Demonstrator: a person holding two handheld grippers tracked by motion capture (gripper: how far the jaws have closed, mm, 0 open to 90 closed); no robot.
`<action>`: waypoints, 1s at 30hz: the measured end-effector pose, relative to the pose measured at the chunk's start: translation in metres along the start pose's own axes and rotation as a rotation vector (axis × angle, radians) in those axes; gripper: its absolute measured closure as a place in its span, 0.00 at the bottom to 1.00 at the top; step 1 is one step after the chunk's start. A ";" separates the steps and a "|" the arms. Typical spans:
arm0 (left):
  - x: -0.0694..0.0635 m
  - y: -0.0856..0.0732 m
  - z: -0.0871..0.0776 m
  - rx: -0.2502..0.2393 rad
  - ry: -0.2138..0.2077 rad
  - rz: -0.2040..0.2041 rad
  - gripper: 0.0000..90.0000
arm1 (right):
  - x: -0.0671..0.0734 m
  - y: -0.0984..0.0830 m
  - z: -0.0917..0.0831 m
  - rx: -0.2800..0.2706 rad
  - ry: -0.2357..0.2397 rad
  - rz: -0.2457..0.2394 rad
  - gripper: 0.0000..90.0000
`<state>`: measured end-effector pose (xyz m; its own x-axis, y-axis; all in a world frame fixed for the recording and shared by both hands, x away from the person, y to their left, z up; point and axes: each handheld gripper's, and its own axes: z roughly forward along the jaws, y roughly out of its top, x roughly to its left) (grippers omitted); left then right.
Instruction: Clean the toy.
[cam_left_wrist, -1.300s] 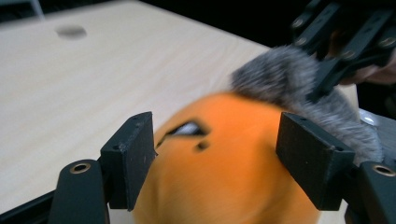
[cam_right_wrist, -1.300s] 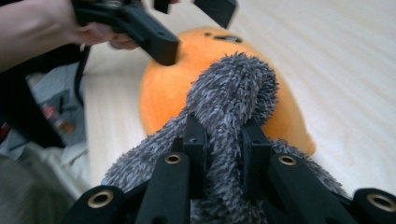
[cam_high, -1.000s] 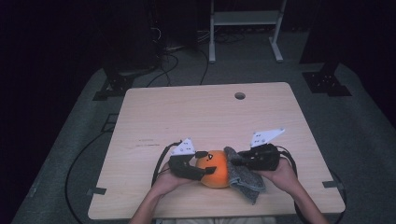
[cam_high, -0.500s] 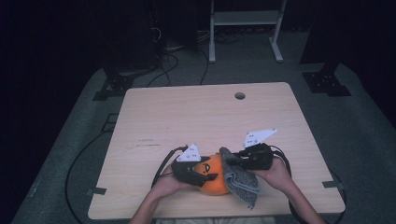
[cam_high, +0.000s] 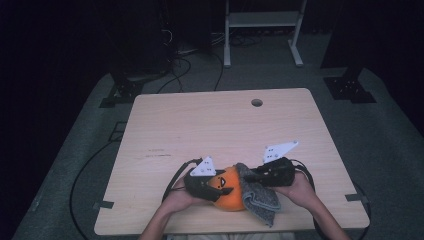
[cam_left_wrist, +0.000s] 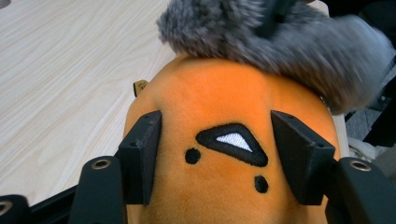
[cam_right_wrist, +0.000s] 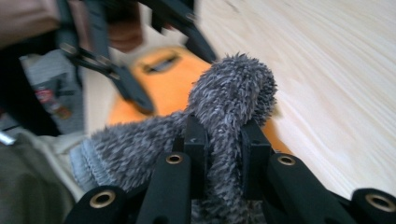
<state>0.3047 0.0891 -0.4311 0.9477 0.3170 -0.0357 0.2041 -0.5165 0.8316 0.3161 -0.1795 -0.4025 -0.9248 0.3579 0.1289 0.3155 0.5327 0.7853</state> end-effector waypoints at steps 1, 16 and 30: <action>0.000 0.000 0.000 -0.002 0.002 0.004 0.42 | -0.003 -0.003 -0.002 0.002 -0.018 0.007 0.85; -0.002 0.001 -0.001 -0.017 0.018 0.000 0.37 | -0.038 -0.071 -0.081 -0.055 -0.275 0.169 0.78; 0.002 0.003 -0.002 -0.046 -0.007 -0.031 0.28 | -0.051 -0.097 -0.085 -0.065 -0.300 0.223 0.52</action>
<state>0.3064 0.0894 -0.4276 0.9429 0.3264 -0.0659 0.2222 -0.4692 0.8547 0.3147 -0.3147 -0.4339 -0.7284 0.6736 0.1253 0.4789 0.3697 0.7963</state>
